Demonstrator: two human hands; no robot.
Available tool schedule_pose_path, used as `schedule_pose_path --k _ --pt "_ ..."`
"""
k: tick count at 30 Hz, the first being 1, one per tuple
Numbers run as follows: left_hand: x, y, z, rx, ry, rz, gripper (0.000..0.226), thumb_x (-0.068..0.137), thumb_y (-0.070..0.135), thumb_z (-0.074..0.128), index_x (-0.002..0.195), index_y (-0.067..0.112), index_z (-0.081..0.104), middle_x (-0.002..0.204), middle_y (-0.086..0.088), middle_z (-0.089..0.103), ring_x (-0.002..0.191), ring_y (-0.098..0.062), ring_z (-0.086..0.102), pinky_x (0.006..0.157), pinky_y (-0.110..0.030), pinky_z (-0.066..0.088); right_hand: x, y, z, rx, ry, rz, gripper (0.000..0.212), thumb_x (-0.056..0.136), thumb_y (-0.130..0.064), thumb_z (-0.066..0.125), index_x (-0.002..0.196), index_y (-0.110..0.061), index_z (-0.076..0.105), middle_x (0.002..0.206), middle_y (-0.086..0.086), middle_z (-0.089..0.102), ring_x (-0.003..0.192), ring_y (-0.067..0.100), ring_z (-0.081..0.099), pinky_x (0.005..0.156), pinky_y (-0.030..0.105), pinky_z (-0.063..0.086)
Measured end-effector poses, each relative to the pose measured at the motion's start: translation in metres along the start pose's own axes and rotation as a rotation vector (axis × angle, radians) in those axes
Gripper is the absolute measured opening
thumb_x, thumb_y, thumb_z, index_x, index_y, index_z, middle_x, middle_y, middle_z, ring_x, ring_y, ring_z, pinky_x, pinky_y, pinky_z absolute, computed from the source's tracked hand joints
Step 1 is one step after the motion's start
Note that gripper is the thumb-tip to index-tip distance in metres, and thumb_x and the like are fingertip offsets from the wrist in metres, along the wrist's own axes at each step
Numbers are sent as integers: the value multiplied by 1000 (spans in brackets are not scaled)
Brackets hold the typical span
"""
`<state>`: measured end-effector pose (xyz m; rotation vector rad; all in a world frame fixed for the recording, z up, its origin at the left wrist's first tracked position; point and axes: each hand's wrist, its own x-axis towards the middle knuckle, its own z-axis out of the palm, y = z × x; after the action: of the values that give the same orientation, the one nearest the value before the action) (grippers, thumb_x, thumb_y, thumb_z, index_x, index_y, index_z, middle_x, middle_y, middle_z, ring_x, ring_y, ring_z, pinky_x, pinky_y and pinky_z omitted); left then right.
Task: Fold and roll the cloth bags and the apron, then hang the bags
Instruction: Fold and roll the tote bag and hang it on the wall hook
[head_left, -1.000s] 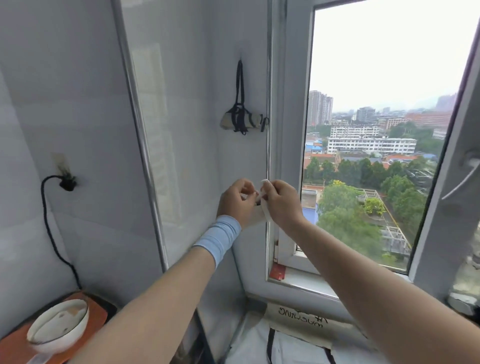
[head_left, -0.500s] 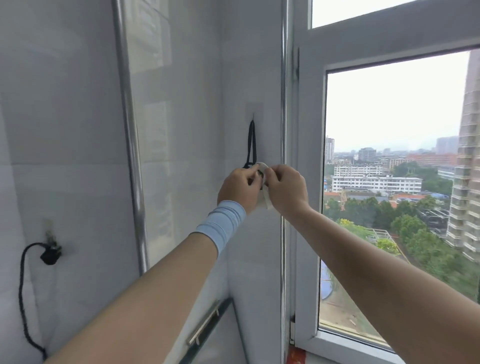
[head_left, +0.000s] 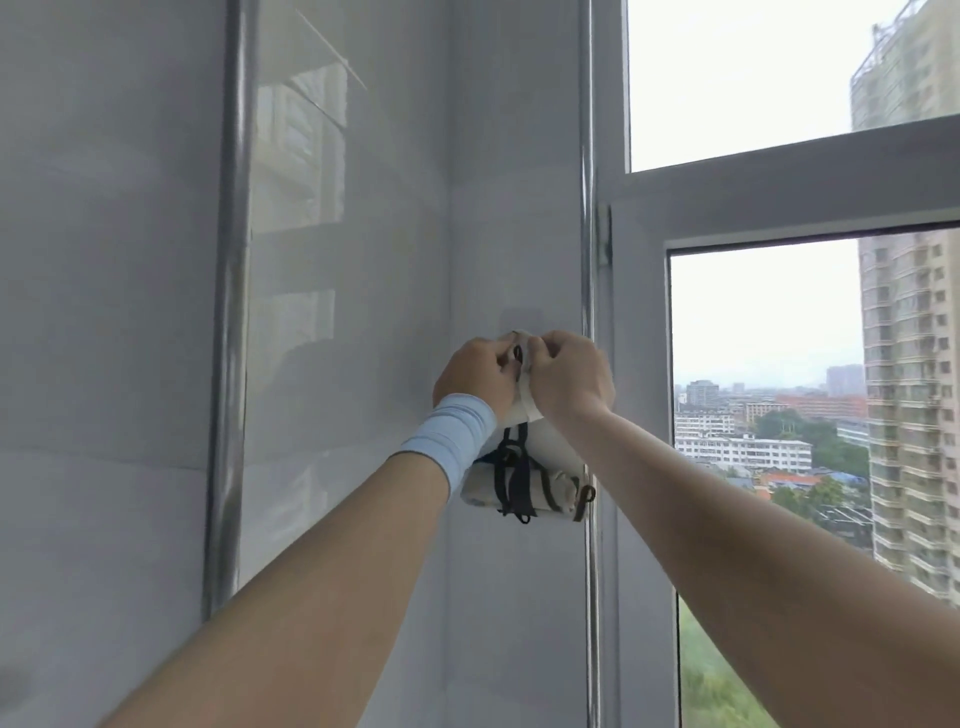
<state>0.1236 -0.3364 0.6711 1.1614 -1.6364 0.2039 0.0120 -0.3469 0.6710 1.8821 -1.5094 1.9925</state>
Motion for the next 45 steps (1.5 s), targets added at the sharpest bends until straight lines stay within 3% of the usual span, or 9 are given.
schedule_pose_path --k 8,16,18,22,27,34,38,42,45 --pt "18 -13 9 -28 -106 -63 36 93 20 48 114 42 67 103 3 73 89 -22 65 85 -34 55 22 5 13 -164 -92 114 37 94 -40 53 67 -18 65 64 0 61 54 17 54 44 21 30" --pt "-16 -37 12 -195 -69 -149 16 90 29 59 105 27 52 92 8 64 89 -18 63 83 -34 51 -19 27 8 -75 -209 26 42 95 -29 50 54 -20 44 51 -5 43 49 13 40 46 27 24" --pt "-25 -41 12 -166 -74 -135 16 91 34 58 105 25 59 101 7 65 95 -18 61 85 -30 49 -31 33 4 -35 -210 16 41 95 -30 51 55 -22 44 52 -7 42 49 11 38 46 24 22" --pt "-36 -37 13 -120 -159 -75 33 84 50 53 109 30 64 109 3 64 103 -19 58 91 -38 50 -37 29 -1 135 -182 161 39 96 -30 51 71 -4 63 58 1 51 55 18 44 49 26 29" --pt "-37 -33 6 -142 -207 -38 52 72 59 68 114 30 58 112 10 61 100 -11 58 86 -27 47 -31 22 -9 182 -231 253 27 91 -28 54 72 -13 67 57 -2 55 55 18 49 50 25 38" --pt "-41 -36 5 -93 -237 -50 39 83 45 59 119 31 51 114 8 61 98 -13 58 83 -27 46 -32 23 -9 157 -111 105 30 92 -32 60 69 -16 68 70 5 67 65 17 60 56 31 46" --pt "-48 -46 8 -2 -214 33 39 93 46 49 120 19 58 114 1 54 100 -19 57 89 -33 46 -40 32 -11 -31 -141 -109 35 97 -27 48 70 -10 63 75 11 61 70 24 54 55 29 37" --pt "-52 -57 12 -9 -142 68 35 101 27 41 131 18 55 124 -2 53 109 -20 55 91 -23 39 -47 44 -8 -294 -178 -473 28 101 -17 45 98 -7 71 112 6 58 104 27 50 87 34 43" --pt "-54 -59 16 -27 -129 77 35 101 24 40 133 18 54 128 1 55 114 -16 54 93 -19 35 -53 57 -7 -457 -158 -518 30 102 -23 42 104 -14 71 103 4 61 100 27 49 89 35 40"
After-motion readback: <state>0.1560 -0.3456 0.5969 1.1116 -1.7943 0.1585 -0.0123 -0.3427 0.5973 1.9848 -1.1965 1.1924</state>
